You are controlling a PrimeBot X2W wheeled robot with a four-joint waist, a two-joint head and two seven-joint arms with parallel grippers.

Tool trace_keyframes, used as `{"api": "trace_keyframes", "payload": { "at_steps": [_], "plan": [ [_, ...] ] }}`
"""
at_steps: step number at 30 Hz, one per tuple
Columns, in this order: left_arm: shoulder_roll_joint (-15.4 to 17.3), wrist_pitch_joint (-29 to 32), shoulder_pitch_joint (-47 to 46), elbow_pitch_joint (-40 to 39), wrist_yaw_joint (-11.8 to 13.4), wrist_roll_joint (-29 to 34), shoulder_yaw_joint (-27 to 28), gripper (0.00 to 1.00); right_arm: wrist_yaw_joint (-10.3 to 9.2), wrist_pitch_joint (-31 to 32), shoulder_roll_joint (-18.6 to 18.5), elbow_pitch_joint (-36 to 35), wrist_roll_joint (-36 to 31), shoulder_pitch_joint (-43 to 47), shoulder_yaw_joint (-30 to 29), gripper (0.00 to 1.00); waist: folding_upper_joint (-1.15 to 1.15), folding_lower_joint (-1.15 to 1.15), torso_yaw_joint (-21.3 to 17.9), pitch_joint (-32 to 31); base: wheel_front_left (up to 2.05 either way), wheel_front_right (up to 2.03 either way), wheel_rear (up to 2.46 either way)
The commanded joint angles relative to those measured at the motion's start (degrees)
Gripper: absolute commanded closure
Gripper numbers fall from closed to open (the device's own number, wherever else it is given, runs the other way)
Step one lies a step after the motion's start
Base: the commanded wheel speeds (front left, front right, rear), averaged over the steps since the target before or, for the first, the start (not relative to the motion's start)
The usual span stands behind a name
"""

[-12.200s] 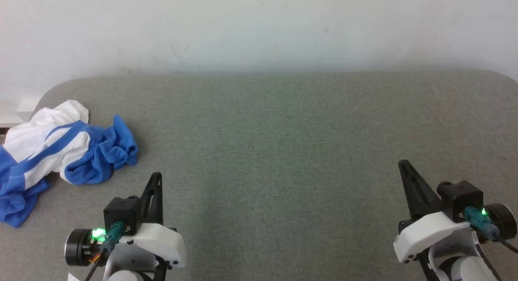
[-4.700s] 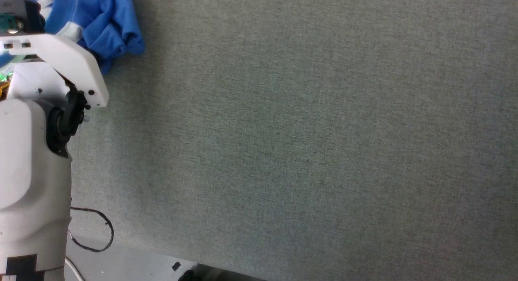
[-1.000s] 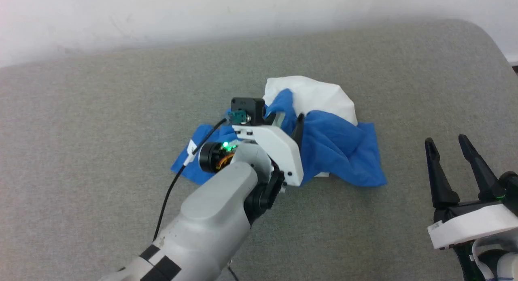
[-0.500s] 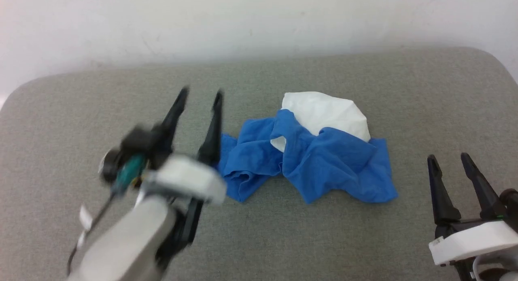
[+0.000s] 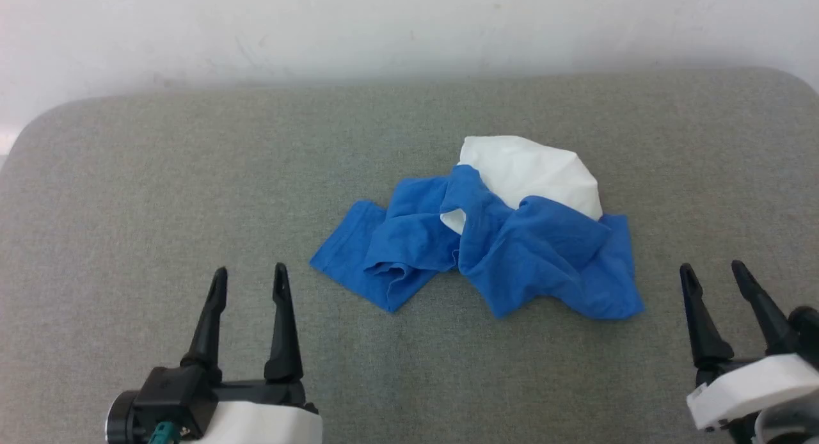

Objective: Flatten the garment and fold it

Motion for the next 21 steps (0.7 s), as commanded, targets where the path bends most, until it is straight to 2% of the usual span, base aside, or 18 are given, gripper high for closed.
{"api": "trace_keyframes", "payload": {
  "at_steps": [1,7,13,17,21],
  "plan": [
    [-1.32,-0.26,0.63,-0.20,-1.12,0.82,1.17,0.00,-0.11,0.92,-1.52,0.34,-0.16,-1.00,0.29,0.00,0.00,0.01,0.18,0.43,0.00,0.00,0.00],
    [-6.67,-0.26,0.92,1.20,-6.94,4.00,4.56,0.00,-0.11,8.17,-9.80,1.17,3.47,-8.10,1.75,0.00,0.00,0.01,0.55,2.38,0.00,0.00,0.00],
    [-10.74,-0.27,-0.18,2.67,-11.25,7.24,6.00,0.00,-0.11,17.33,-19.77,7.42,6.54,-14.57,5.57,0.00,0.00,0.01,2.02,5.27,0.00,0.00,0.00],
    [-12.82,-0.27,-0.43,3.38,-12.95,9.09,6.61,0.00,-0.11,20.76,-23.66,12.36,9.32,-17.31,9.83,0.00,0.00,0.01,3.84,7.42,0.00,0.00,0.00],
    [-14.81,-0.27,-0.64,3.91,-14.35,10.61,7.06,0.00,-0.11,21.31,-25.35,16.86,10.98,-19.61,12.76,0.00,0.00,0.01,5.92,9.40,0.00,0.00,0.00]
  ]
}}
